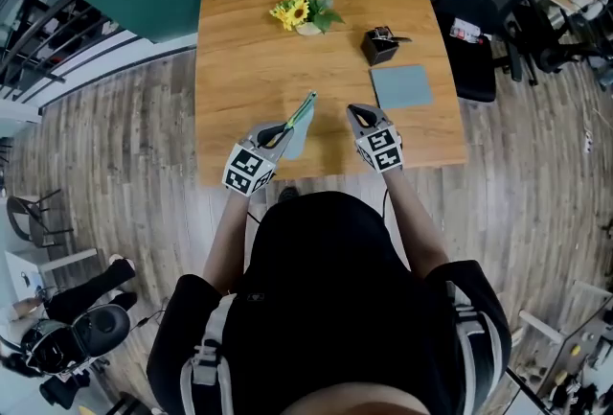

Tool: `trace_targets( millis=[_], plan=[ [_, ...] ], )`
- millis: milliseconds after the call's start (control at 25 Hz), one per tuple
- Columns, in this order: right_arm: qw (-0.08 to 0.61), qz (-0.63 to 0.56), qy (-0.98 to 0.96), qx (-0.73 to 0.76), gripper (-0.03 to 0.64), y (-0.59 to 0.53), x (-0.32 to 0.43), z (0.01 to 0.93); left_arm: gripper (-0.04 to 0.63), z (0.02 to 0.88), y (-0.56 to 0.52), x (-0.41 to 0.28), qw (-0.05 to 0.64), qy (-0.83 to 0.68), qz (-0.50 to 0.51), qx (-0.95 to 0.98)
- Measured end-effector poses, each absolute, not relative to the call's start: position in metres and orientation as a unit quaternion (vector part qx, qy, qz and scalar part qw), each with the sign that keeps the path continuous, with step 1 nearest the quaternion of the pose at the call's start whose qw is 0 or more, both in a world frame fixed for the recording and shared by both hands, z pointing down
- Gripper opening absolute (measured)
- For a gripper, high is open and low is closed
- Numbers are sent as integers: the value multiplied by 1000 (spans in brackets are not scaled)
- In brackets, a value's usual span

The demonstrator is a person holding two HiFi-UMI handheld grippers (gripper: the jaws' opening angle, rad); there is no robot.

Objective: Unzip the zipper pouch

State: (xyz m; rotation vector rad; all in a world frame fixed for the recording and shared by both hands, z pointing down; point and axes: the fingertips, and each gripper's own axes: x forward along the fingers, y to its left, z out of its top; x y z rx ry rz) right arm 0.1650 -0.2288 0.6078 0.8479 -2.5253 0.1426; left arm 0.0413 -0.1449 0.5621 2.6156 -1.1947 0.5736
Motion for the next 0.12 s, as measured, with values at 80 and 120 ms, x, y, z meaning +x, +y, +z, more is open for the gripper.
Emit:
trace_targets(
  millis=[80, 120],
  plan=[
    [235, 51, -921, 308, 3, -230, 168, 608, 32, 562, -144, 44, 104, -408, 194, 886],
    [235, 50, -921, 307, 3, -230, 169, 608, 32, 562, -144, 46, 104, -409, 194, 885]
  ],
)
